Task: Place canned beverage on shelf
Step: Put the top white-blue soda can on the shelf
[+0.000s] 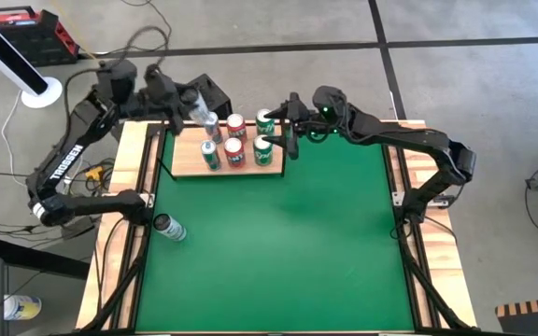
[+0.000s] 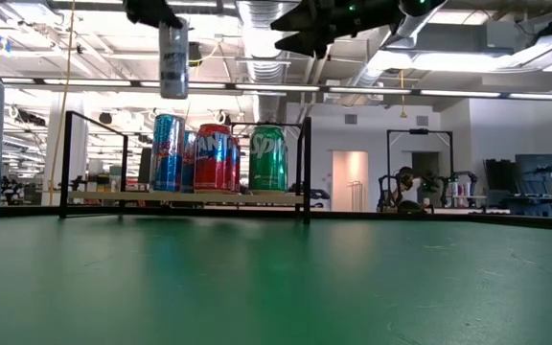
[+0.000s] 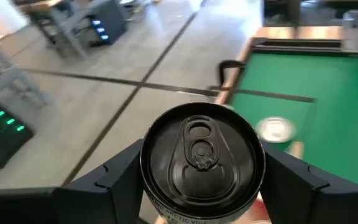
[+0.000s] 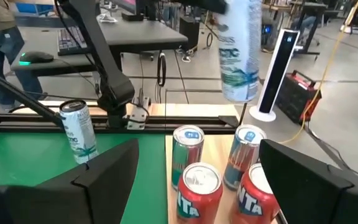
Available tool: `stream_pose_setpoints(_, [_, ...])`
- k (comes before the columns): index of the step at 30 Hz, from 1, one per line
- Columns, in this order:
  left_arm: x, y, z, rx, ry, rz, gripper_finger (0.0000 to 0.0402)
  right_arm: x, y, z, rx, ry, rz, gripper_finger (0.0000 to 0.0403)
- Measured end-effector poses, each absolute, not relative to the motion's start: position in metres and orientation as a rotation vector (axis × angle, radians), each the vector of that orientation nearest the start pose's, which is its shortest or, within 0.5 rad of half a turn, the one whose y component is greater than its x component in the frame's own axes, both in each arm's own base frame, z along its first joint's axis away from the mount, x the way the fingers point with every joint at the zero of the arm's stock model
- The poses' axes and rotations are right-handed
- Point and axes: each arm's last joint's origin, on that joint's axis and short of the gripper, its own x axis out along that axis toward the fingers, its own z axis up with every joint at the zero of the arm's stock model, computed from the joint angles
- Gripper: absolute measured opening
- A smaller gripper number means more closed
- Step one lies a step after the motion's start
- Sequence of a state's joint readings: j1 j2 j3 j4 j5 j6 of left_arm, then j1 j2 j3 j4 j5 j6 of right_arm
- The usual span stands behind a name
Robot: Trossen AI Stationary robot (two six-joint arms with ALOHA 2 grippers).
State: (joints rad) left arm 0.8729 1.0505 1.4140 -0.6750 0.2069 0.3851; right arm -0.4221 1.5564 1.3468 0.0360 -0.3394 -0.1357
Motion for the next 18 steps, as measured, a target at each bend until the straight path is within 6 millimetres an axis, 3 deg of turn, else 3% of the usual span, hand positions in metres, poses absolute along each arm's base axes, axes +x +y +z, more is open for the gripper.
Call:
stream_pose_setpoints(6, [0.107,0.174,0.434,0.124,0.445,0.658,0.0236,0.333,-0.139,0.356,-0.077,0.198,-0.066,0.0356])
stream_pose_setpoints(11, [0.103,0.199,0.419,0.027,0.498,0.67,0.0236,0.33,-0.145,0.351,-0.065,0.239,-0.079,0.0356])
stream_pose_setpoints(18, [0.101,0.213,0.405,-0.062,0.561,0.672,0.0236,0.329,-0.146,0.35,-0.064,0.253,-0.081,0.0356])
